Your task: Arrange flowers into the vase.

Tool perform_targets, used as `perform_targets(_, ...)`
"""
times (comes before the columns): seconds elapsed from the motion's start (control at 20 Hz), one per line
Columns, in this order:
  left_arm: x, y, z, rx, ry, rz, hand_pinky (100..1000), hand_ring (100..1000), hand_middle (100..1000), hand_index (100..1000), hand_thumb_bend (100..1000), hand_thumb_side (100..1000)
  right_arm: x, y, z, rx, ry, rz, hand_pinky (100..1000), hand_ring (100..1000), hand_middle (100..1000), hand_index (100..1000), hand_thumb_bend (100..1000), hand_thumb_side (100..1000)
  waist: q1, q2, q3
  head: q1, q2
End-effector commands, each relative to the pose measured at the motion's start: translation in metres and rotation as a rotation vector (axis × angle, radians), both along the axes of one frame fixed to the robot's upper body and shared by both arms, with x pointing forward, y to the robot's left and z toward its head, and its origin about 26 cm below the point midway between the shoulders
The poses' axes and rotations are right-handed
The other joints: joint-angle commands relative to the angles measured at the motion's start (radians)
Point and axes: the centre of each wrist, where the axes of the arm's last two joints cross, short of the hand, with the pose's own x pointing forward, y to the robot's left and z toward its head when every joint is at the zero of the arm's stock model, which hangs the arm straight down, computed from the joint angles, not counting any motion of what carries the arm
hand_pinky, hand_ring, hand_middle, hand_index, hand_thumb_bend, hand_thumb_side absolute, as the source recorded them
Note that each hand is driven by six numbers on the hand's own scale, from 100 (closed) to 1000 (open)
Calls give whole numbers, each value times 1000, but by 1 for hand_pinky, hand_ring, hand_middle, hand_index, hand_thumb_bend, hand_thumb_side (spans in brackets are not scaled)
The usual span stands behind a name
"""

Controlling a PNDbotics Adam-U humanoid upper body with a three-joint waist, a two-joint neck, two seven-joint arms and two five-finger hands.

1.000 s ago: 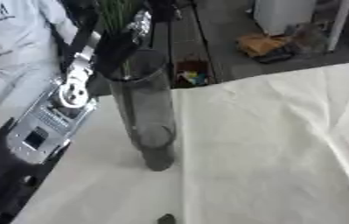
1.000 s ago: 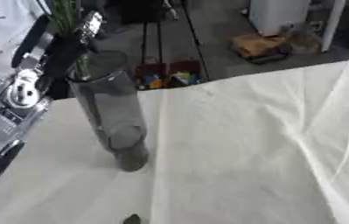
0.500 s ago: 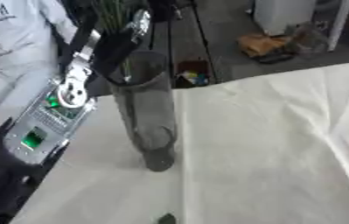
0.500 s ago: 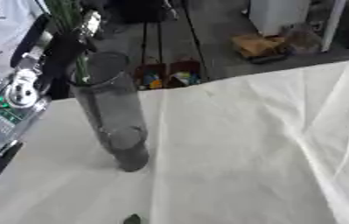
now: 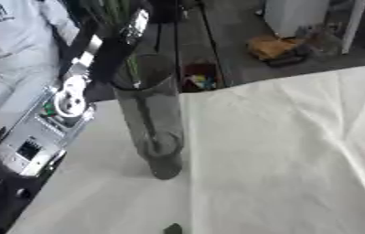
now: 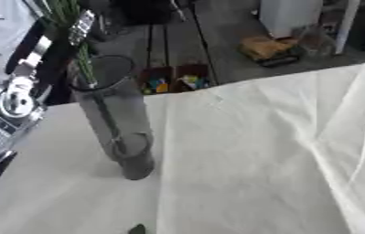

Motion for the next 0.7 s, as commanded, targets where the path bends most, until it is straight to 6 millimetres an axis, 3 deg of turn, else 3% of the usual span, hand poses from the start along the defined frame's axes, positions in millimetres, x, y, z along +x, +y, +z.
perform_targets(0.05,-7,9,13,28,-61,16,595,664,874,820,100,1000,-3,0,7,-5,-24,3,885,797,337,898,100,923,-8,-25,1,-2,-10)
perform_targets(0.7,-9,13,14,91,-60,24,616,689,891,840,100,1000,-3,0,8,-3,-23,3,885,797,337,898,100,923,-7,-26,4,-2,-11)
